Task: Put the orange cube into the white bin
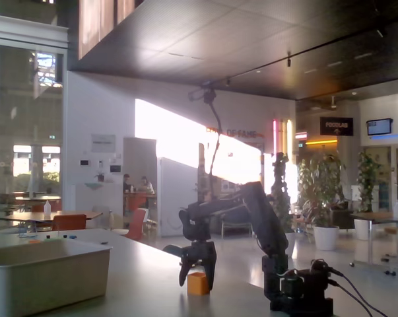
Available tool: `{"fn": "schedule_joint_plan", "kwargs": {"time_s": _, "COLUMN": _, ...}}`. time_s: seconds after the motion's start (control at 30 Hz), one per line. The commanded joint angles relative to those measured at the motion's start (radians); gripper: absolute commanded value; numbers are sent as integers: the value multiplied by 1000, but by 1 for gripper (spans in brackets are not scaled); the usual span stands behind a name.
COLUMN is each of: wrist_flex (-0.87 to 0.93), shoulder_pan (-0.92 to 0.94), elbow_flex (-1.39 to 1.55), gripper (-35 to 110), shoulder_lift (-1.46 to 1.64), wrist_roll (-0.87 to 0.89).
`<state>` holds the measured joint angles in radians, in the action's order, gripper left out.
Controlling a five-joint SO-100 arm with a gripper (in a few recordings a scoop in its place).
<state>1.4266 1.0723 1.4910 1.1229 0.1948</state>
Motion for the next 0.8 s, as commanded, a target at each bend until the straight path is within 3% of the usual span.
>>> {"fn": "schedule_joint_plan", "kwargs": {"time_s": 0.0, "wrist_flex": 3, "shoulder_pan": 6, "elbow_flex": -17, "gripper": 62, "shoulder_lift": 5, "wrist_roll": 3}}
{"fn": "schedule_joint_plan", "kwargs": {"time_s": 0.43, "wrist_flex": 5, "shoulder_pan": 9, "elbow_flex": -17, "gripper": 61, "shoulder_lift": 11, "wrist_roll": 3}}
{"fn": "schedule_joint_plan", "kwargs": {"time_s": 0.77, "wrist_flex": -6, "shoulder_pan": 29, "elbow_flex": -31, "gripper": 26, "shoulder_lift": 26, "wrist_roll": 3}}
